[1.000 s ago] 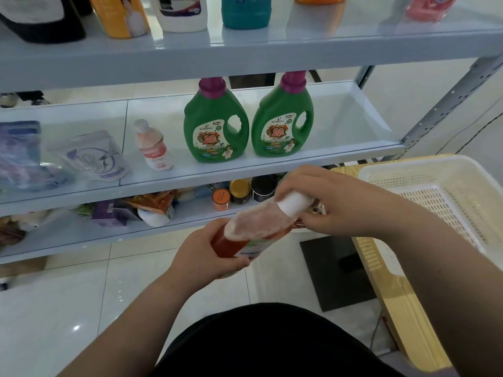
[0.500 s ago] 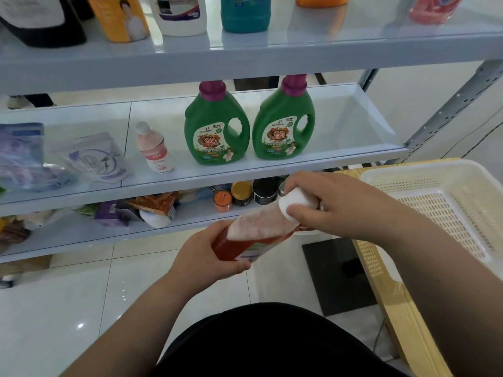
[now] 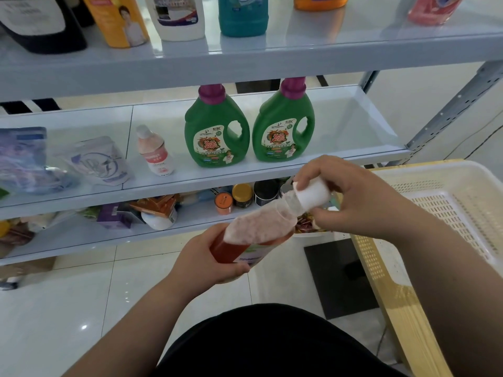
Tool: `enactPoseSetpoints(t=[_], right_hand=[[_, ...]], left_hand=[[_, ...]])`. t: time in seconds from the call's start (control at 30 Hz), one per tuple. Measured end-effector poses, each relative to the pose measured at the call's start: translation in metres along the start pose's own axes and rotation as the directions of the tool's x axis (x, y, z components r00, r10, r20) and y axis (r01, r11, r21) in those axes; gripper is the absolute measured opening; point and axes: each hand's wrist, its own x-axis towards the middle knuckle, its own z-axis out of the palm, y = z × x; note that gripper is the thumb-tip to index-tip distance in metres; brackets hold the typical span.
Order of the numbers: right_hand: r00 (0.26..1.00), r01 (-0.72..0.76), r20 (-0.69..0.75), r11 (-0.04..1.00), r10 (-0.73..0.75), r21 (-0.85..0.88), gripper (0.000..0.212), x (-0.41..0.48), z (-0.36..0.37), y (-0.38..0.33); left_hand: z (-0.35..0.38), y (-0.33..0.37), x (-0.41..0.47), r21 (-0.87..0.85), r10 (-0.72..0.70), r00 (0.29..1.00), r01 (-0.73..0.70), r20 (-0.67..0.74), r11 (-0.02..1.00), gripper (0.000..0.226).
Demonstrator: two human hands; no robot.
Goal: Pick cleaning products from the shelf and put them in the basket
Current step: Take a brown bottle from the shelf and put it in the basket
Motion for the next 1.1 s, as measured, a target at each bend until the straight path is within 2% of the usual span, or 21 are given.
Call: enactPoseSetpoints(t=[0.1, 0.33, 0.53, 0.63, 0.7, 0.73, 0.8, 0.83, 0.93, 1.0, 1.1], right_hand=[[0.995, -0.052, -0.075, 0.990, 0.062, 0.129, 0.056, -0.005, -0.005, 0.009], [0.996, -0.074, -0.040, 0.986, 0.080, 0.148, 0.054, -0.012, -0.005, 0.012], [0.995, 0.050, 0.095, 0.994, -0.041, -0.097, 0.051, -0.006, 0.003, 0.005], [0.987, 0.074, 0.150, 0.982, -0.048, -0.175, 0.045, -0.002, 0.007, 0.006], [0.990, 0.036, 0.140, 0.967, -0.001, -0.253, 0.035, 0.000, 0.009, 0.004], [0.990, -0.005, 0.130, 0.943, 0.051, -0.332, 0.038, 0.003, 0.011, 0.005], [0.985, -0.070, 0.110, 0.897, 0.131, -0.437, 0.065, 0.003, 0.011, 0.007], [0.984, -0.065, 0.127, 0.911, 0.127, -0.408, 0.070, 0.000, 0.012, 0.008], [0.976, -0.003, 0.216, 0.983, 0.043, -0.182, 0.062, -0.008, 0.007, 0.005], [0.974, 0.055, 0.228, 0.975, -0.005, -0.213, 0.057, -0.011, 0.008, 0.004], [0.987, 0.001, 0.149, 0.934, 0.056, -0.356, 0.045, -0.006, 0.011, 0.007]], left_hand=[[-0.001, -0.001, 0.000, 0.002, 0.013, 1.000, -0.013, 0.002, 1.000, 0.073], [0.000, -0.001, -0.001, 0.015, 0.025, 1.000, -0.025, 0.006, 1.000, 0.074], [0.001, 0.001, -0.004, 0.049, 0.044, 0.999, -0.045, 0.009, 0.998, 0.071], [0.002, 0.003, -0.005, 0.056, 0.053, 0.998, -0.054, 0.013, 0.997, 0.071], [0.002, 0.005, -0.006, 0.067, 0.059, 0.998, -0.060, 0.014, 0.996, 0.071], [0.002, 0.005, -0.007, 0.072, 0.062, 0.998, -0.063, 0.013, 0.995, 0.070], [0.002, 0.005, -0.008, 0.077, 0.060, 0.998, -0.060, 0.008, 0.995, 0.070], [0.002, 0.005, -0.008, 0.079, 0.056, 0.998, -0.056, 0.007, 0.995, 0.070], [0.001, 0.006, -0.009, 0.084, 0.037, 0.999, -0.037, 0.002, 0.996, 0.069], [0.000, 0.006, -0.009, 0.087, 0.032, 0.999, -0.032, 0.004, 0.996, 0.070], [-0.001, 0.005, -0.009, 0.092, 0.031, 0.999, -0.032, 0.012, 0.995, 0.070]])
